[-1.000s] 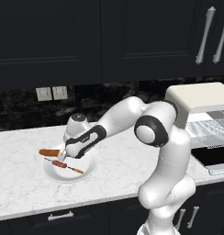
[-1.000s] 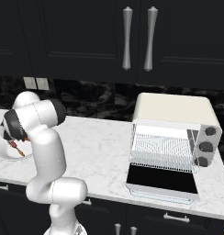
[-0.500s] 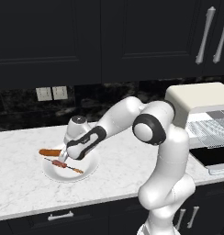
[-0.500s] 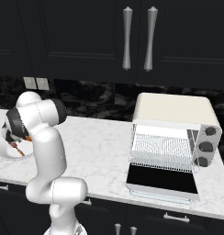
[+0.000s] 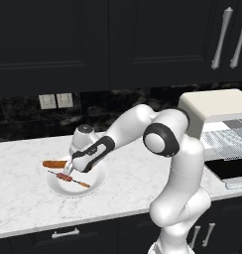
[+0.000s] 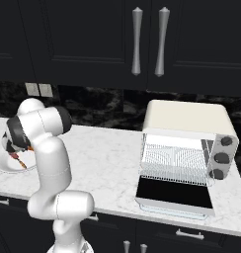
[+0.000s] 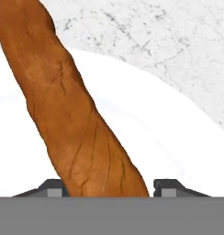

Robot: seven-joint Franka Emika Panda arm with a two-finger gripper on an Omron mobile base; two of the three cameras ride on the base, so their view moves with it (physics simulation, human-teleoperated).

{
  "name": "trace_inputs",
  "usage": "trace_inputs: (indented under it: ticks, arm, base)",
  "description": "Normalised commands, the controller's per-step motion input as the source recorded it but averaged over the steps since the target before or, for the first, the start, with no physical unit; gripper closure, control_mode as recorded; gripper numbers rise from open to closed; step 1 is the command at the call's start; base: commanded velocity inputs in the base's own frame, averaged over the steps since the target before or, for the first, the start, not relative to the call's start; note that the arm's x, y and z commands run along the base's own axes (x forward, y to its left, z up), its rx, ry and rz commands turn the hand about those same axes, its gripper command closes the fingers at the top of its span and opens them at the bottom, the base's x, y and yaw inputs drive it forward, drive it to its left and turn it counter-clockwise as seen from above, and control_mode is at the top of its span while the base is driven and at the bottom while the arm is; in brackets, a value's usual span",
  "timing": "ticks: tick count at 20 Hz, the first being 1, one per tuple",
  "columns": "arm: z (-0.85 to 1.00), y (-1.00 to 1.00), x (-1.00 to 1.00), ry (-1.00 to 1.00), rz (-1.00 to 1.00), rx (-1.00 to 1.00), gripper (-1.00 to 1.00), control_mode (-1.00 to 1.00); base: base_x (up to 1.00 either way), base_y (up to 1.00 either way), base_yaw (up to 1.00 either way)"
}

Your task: Pick up the kebab skewer and baguette bread, and place them inside the toaster oven. Close the toaster oven door and start by setting the timer.

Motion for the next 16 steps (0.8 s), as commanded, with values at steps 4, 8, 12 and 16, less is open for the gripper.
trace_inputs:
  ticks: [4, 8, 12, 16]
  arm:
    - [0.0, 0.0, 0.0, 0.0, 0.0, 0.0, 1.0, -1.0]
    - [0.0, 0.0, 0.0, 0.0, 0.0, 0.0, 1.0, -1.0]
    - [0.18, -0.2, -0.34, -0.02, 0.0, 0.0, 1.0, -1.0]
    - [0.57, -0.61, -0.21, 0.0, 0.0, 0.0, 1.0, -1.0]
  base:
    - [0.0, 0.0, 0.0]
    - [0.0, 0.0, 0.0]
    - [0.0, 0.0, 0.0]
    - [0.0, 0.0, 0.0]
